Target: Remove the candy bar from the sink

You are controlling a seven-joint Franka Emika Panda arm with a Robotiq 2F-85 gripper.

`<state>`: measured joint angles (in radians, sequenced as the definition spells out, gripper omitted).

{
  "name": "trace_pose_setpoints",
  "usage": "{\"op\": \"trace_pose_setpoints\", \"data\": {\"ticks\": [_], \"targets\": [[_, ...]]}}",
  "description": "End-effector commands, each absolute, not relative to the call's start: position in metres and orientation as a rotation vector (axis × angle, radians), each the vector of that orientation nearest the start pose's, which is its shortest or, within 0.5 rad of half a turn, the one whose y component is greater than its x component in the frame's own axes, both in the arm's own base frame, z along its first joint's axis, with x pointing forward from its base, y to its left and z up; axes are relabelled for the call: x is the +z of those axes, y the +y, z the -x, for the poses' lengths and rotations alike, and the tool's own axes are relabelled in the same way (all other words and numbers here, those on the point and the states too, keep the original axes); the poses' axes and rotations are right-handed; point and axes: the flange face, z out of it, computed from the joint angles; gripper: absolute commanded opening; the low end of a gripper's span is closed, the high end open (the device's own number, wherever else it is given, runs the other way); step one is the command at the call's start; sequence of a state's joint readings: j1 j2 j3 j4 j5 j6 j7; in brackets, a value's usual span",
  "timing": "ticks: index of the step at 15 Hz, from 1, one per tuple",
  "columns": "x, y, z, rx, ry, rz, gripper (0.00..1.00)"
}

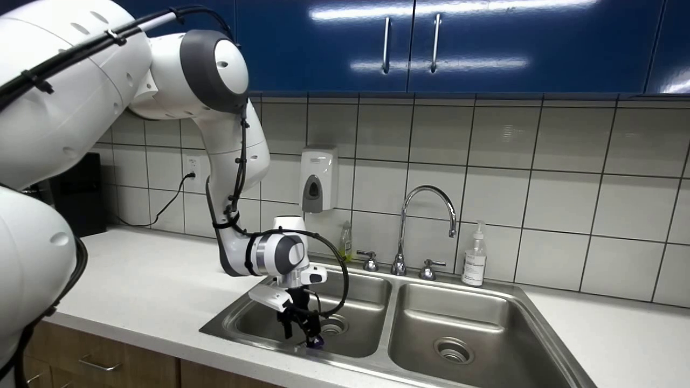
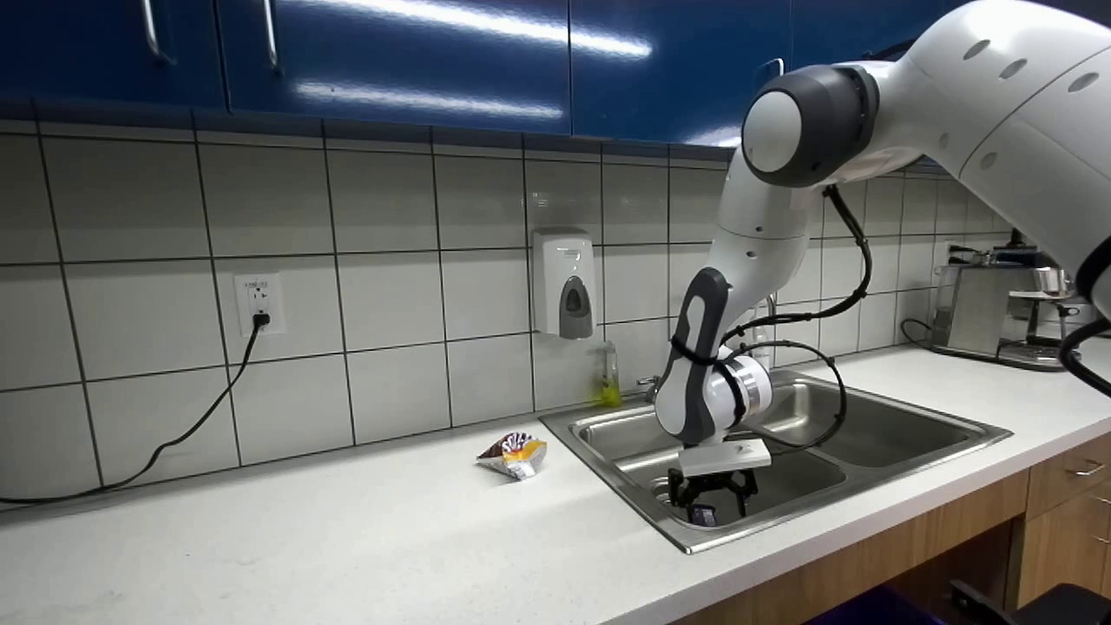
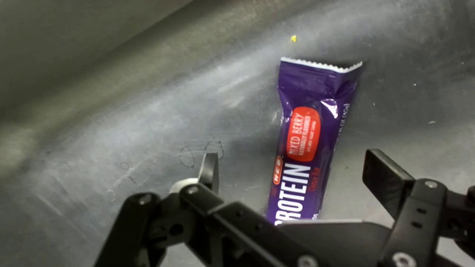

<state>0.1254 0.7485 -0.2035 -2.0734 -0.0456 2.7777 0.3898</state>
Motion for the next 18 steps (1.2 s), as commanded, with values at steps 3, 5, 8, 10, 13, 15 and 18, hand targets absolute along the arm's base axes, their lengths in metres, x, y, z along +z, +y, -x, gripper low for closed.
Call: {"op": "trace_pose_setpoints", "data": {"ticks": [3, 5, 8, 10, 13, 15, 18], "targets": [[0.059, -0.047, -0.563, -0.026, 0.614, 3.202, 1.0], [0.056, -0.045, -0.564, -0.036, 0.612, 3.195, 1.0], [0.053, -0.044, -0.565, -0.041, 0.618, 3.192, 1.0], [0.05, -0.045, -0.566, -0.044, 0.627, 3.187, 1.0], [0.048, -0.047, -0.569, -0.046, 0.641, 3.184, 1.0], [0.046, -0.048, -0.571, -0.047, 0.647, 3.184, 1.0], [0.043, -0.049, -0.574, -0.048, 0.65, 3.184, 1.0]]}}
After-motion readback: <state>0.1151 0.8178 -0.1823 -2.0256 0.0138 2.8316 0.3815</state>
